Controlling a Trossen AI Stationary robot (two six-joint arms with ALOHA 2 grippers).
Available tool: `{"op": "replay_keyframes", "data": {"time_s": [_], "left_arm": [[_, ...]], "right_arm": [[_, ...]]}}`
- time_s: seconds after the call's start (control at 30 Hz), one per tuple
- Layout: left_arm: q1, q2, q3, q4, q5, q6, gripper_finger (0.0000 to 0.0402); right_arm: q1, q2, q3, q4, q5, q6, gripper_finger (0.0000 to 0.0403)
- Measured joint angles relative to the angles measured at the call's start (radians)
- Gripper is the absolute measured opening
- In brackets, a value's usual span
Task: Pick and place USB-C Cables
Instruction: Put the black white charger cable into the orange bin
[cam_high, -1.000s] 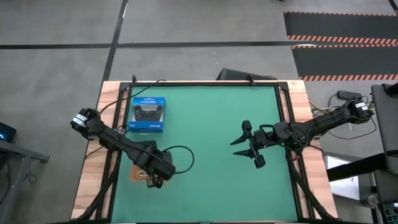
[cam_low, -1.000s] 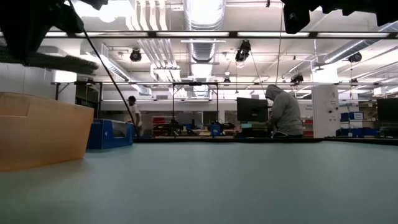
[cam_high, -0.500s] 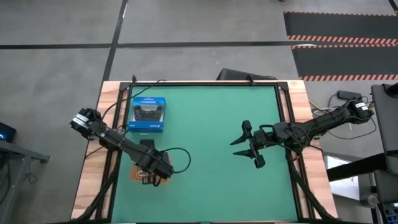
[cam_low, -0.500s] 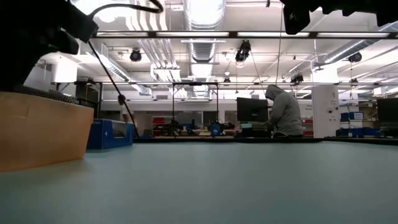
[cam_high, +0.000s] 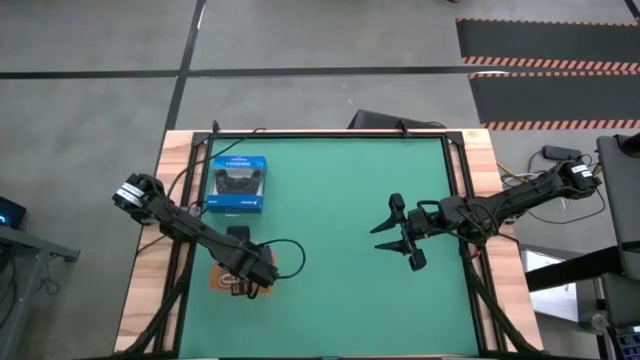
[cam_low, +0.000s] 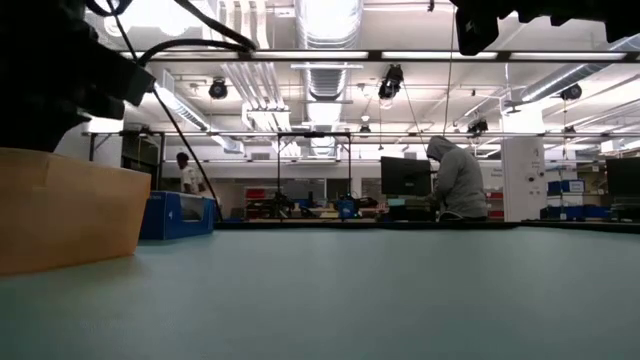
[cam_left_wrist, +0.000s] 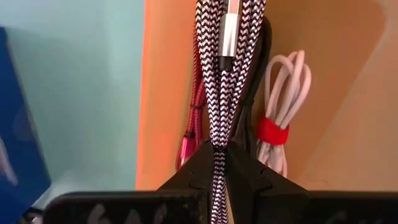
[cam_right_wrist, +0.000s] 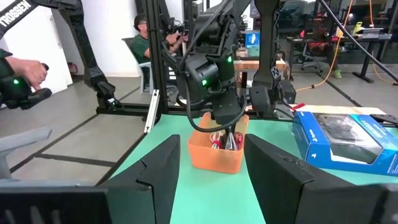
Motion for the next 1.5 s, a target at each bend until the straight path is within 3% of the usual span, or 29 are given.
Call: {"op": "replay_keyframes", "data": {"time_s": [0.33, 0.77, 1.5], "left_arm": [[0.0, -0.001, -0.063, 0.066, -0.003, -0.006, 0.0009], [0.0, -0.001, -0.067, 0.066, -0.02, -0.007, 0.0063], [-0.001, -0.002, -0.019, 0.054, 0.001, -0.033, 0.0067]], "right_arm": [[0.0, 0.0, 0.0, -0.001, 0.0, 0.0, 0.0169], [0.0, 0.0, 0.0, -0.004, 0.0, 0.0, 0.0169], [0.0, 0.0, 0.0, -0.014, 0.0, 0.003, 0.0169]]}}
